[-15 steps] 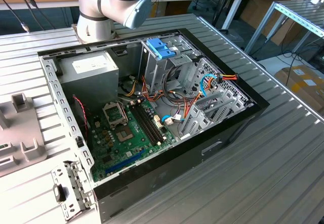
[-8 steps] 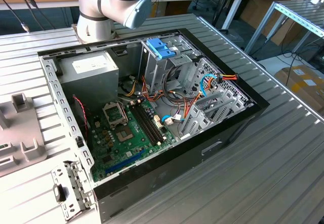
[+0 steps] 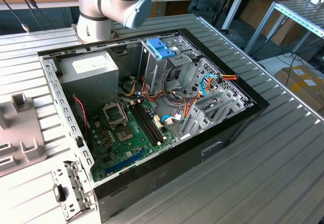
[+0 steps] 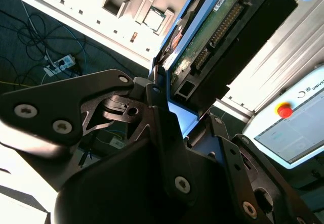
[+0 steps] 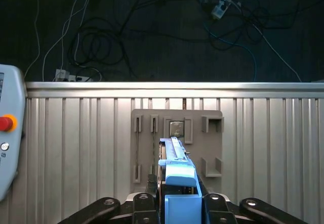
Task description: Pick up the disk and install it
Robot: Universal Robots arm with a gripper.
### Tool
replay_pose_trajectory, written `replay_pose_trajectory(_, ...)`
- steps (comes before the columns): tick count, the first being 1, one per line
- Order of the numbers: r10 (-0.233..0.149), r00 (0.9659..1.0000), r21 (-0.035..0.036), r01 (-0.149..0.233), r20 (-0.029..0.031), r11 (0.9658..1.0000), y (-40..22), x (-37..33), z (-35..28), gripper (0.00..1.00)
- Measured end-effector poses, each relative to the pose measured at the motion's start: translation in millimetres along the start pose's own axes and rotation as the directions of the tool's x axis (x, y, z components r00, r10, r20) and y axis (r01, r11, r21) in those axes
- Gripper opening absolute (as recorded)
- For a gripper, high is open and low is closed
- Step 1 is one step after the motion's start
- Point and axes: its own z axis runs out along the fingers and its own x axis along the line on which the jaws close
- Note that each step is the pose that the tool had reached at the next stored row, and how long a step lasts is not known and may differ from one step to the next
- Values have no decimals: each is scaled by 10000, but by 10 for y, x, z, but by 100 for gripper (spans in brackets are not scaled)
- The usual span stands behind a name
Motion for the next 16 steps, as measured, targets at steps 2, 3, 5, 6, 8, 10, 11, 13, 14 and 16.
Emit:
replay_pose_trajectory(2, 0, 10000, 1, 0, -5, 10000, -3, 0, 1, 37)
replay_pose_trajectory(3, 0, 10000, 1, 0, -7, 10000, -5, 1, 1, 37)
replay_pose_trajectory(5, 1, 10000, 0, -1, -15, 10000, -9, 1, 2, 37)
replay_pose_trajectory(6, 1, 10000, 0, -1, -18, 10000, -11, 1, 2, 37)
replay_pose_trajectory(8, 1, 10000, 1, -1, -26, 10000, -16, 1, 3, 37)
replay_pose_trajectory(10, 1, 10000, 0, -1, -35, 10000, -20, 2, 4, 37)
replay_pose_trajectory(11, 1, 10000, 1, -1, -38, 10000, -22, 2, 5, 37)
replay_pose_trajectory(13, 2, 10000, 0, -2, -47, 10000, -28, 2, 6, 37)
replay_pose_trajectory(14, 2, 10000, 0, -2, -53, 10000, -32, 3, 7, 37)
replay_pose_trajectory(16, 2, 10000, 1, -2, -58, 10000, -36, 3, 8, 37)
